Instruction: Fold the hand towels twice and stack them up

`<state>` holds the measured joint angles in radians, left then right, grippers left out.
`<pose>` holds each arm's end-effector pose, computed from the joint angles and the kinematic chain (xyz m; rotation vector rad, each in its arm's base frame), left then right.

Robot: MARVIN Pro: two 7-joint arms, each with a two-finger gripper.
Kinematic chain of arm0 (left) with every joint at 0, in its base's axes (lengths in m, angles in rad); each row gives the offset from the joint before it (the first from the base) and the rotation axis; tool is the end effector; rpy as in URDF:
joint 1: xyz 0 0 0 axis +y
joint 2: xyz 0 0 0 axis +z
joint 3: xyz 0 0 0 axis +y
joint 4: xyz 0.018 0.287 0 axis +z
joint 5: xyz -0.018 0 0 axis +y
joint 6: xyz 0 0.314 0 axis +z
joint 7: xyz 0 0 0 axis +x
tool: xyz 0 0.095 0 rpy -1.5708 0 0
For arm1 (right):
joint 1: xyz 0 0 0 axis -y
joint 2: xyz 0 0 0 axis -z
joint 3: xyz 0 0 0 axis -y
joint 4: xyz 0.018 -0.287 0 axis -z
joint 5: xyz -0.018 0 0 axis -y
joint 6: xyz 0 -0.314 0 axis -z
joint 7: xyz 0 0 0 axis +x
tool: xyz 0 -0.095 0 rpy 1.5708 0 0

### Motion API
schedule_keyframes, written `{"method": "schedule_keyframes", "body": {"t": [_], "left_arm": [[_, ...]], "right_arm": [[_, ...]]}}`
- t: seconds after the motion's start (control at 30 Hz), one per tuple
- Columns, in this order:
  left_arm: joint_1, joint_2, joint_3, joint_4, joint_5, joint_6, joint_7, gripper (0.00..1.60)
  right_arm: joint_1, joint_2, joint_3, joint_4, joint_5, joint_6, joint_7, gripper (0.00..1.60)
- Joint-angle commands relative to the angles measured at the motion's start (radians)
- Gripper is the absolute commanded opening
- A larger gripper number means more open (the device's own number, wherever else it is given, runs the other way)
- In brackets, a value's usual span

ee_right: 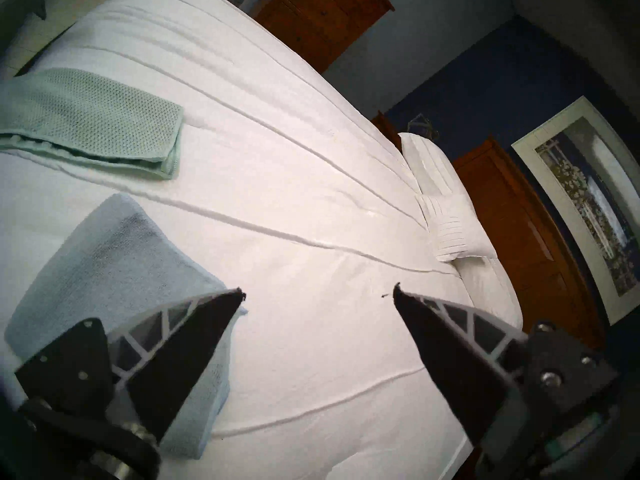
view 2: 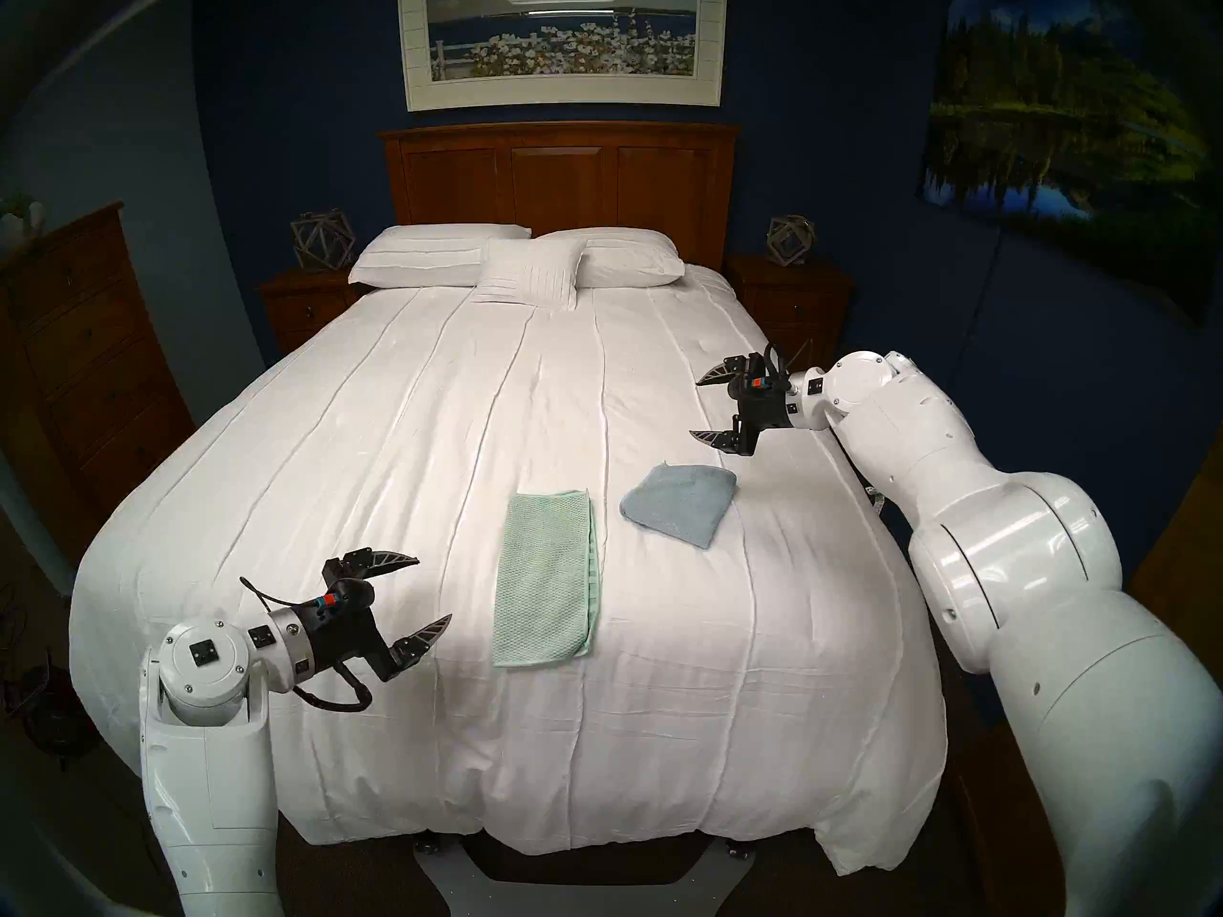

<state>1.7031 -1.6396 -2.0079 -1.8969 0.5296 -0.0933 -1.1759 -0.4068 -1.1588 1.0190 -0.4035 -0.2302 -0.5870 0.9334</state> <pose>0.3326 0.0700 -0.2827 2.1522 -1.3097 1.7309 0.6135 -0.1105 -0.1669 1.7051 2.0217 1.6282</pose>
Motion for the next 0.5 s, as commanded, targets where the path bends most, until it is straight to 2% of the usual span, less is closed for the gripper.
{"method": "schedule_keyframes", "body": {"t": [0.0,0.2,0.47], "left_arm": [[-0.004,0.001,0.0,-0.008,-0.002,-0.001,0.0,1.6],[-0.003,0.001,0.0,-0.002,-0.001,-0.002,0.0,1.6],[-0.014,0.002,-0.001,0.009,0.009,-0.002,0.012,1.6]], "right_arm": [[-0.083,0.032,0.016,0.001,0.047,-0.032,0.092,1.6],[-0.146,0.029,0.031,-0.014,0.08,-0.075,0.187,1.6],[-0.192,-0.014,0.048,-0.065,0.13,-0.142,0.3,1.6]]}}
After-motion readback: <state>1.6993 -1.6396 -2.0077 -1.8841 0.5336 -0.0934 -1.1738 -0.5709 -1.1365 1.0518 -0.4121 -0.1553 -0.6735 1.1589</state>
